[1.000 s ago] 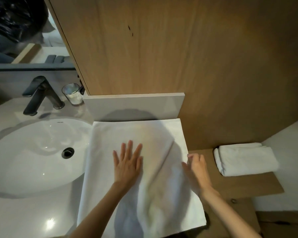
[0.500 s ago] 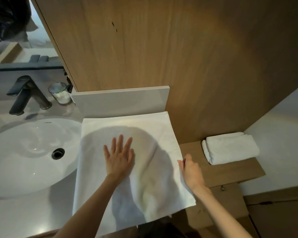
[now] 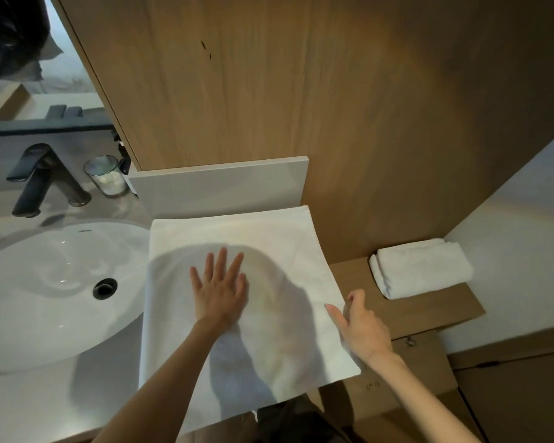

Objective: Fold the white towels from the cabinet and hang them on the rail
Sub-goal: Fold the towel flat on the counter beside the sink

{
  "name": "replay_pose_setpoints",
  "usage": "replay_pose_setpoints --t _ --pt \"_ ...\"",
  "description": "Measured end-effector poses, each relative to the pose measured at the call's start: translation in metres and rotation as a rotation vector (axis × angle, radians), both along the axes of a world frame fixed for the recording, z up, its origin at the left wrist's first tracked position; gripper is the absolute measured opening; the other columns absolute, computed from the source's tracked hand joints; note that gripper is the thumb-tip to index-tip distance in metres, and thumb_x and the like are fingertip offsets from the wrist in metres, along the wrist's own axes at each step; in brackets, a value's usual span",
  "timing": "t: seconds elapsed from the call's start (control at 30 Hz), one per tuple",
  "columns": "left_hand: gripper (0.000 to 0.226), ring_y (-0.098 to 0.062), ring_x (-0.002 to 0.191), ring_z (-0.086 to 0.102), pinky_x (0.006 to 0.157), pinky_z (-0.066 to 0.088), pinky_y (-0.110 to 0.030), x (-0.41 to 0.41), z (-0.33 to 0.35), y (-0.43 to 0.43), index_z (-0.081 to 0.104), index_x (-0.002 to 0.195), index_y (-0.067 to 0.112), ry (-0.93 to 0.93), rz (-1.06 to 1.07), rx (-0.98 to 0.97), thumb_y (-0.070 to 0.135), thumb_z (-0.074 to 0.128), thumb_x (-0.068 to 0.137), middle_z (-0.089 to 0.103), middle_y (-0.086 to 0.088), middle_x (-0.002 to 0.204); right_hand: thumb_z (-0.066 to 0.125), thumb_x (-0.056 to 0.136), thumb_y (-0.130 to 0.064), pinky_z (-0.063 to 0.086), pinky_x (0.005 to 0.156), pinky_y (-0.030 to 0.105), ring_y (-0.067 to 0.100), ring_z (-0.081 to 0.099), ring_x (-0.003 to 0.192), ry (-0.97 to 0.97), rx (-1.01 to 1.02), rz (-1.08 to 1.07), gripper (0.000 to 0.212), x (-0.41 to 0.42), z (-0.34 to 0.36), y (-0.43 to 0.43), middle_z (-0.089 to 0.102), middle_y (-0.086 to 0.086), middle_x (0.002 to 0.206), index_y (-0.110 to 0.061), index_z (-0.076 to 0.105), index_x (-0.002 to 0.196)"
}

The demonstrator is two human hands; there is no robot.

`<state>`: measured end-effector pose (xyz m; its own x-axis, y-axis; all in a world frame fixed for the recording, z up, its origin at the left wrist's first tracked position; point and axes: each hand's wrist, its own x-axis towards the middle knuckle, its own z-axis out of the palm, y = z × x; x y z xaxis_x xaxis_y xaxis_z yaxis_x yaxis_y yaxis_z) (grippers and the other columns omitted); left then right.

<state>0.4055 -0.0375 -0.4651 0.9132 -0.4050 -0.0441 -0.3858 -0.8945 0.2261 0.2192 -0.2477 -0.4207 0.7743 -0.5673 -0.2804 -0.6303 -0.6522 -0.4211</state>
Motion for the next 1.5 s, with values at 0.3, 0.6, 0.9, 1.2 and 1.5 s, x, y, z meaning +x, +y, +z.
replay_pose_setpoints --t 0.3,0.6,0.9,1.2,1.5 --pt "0.059 -0.018 0.149 0.001 0.116 -0.005 -0.051 0.001 0.002 0.003 0.019 0.149 0.043 0.003 -0.016 -0.019 0.05 0.01 0.091 0.007 0.006 0.161 0.036 0.103 -0.033 0.035 0.046 0.017 0.006 0.054 0.052 -0.093 0.007 0.015 0.04 -0.02 -0.004 0.009 0.062 -0.009 0.072 -0.025 0.025 0.141" --pt "0.065 -0.017 0.149 -0.002 0.117 -0.005 -0.052 0.001 -0.001 0.006 0.015 0.15 0.044 -0.006 -0.036 -0.022 0.053 0.001 0.088 0.003 0.008 0.161 0.051 0.091 -0.011 0.042 0.107 0.043 0.023 0.052 0.127 -0.409 -0.239 0.259 0.046 0.045 -0.02 0.051 0.055 0.004 0.139 -0.014 0.048 0.138" --pt "0.056 -0.01 0.147 -0.011 0.119 -0.006 -0.045 0.003 -0.005 0.02 0.007 0.15 0.045 -0.029 -0.08 -0.045 0.05 0.006 0.095 -0.003 0.012 0.161 0.031 0.099 -0.045 0.011 0.119 0.049 0.02 0.02 0.147 -0.225 -0.223 0.371 0.049 0.099 -0.049 0.069 0.028 -0.004 0.158 -0.037 0.037 0.147" --pt "0.06 -0.018 0.148 -0.01 0.12 -0.005 -0.038 0.024 -0.003 0.067 0.007 0.151 0.041 0.035 0.131 -0.103 0.053 0.007 0.092 -0.006 0.002 0.161 0.016 0.101 -0.051 -0.01 0.118 0.052 0.036 -0.019 0.146 0.074 -0.272 0.099 0.059 0.103 -0.046 0.016 -0.013 0.006 0.162 -0.034 -0.004 0.154" --pt "0.066 -0.022 0.147 -0.013 0.119 -0.008 -0.043 0.049 0.002 0.009 -0.007 0.151 0.024 0.041 -0.066 -0.079 0.048 -0.007 0.09 -0.015 0.002 0.158 0.026 0.096 -0.036 0.028 0.11 0.056 0.032 0.041 0.137 -0.149 -0.249 0.469 0.054 0.183 -0.04 0.086 0.043 0.009 0.149 -0.017 0.047 0.143"
